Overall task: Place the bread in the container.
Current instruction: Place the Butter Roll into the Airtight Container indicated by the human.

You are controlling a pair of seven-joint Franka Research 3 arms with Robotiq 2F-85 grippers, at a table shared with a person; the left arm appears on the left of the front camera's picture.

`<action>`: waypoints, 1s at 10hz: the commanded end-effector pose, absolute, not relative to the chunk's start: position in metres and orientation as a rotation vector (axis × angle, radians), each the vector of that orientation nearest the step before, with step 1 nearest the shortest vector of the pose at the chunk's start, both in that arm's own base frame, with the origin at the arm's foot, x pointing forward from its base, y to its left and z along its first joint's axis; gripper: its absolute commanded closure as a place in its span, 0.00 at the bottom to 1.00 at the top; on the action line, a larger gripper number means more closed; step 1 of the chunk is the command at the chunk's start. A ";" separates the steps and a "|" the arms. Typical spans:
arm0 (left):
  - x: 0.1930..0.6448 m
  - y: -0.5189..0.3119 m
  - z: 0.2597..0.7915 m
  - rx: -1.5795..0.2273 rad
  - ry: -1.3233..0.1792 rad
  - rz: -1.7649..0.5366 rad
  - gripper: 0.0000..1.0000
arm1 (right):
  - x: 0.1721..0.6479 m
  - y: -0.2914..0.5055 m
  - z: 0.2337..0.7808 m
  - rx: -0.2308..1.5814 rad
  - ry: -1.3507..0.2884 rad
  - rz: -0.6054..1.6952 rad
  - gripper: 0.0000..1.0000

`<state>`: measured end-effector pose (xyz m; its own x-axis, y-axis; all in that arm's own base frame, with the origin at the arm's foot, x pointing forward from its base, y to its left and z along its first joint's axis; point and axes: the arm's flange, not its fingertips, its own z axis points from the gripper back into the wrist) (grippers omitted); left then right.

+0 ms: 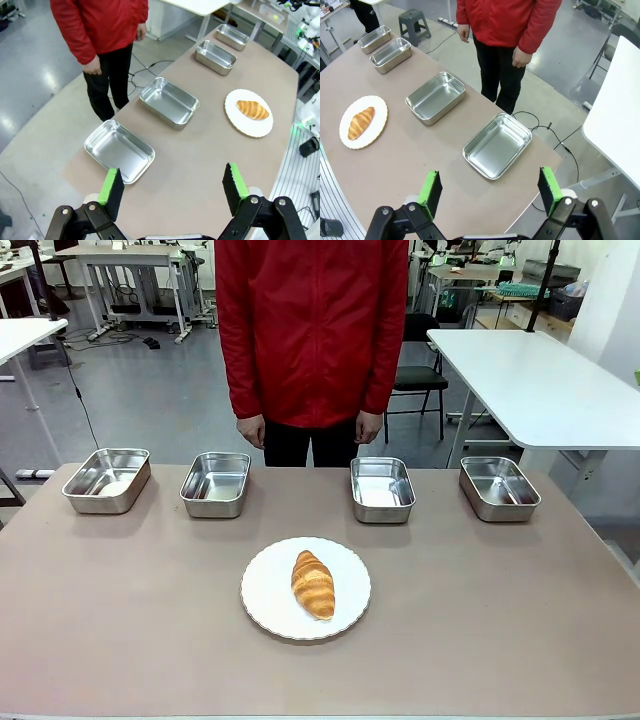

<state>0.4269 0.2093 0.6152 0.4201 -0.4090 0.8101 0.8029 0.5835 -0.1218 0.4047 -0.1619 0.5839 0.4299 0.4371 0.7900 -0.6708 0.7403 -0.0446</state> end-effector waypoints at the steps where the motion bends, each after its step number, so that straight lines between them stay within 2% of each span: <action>1: 0.426 0.209 0.616 -0.550 -0.826 -0.823 0.00 | 0.405 -0.161 0.585 0.299 -0.893 0.707 0.00; 10: 0.426 0.209 0.616 -0.550 -0.826 -0.823 0.00 | 0.405 -0.161 0.585 0.299 -0.893 0.707 0.00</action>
<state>0.4269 0.2093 0.6152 0.4200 -0.4090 0.8101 0.8030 0.5835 -0.1217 0.4047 -0.1619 0.5839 0.4300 0.4372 0.7899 -0.6707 0.7404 -0.0447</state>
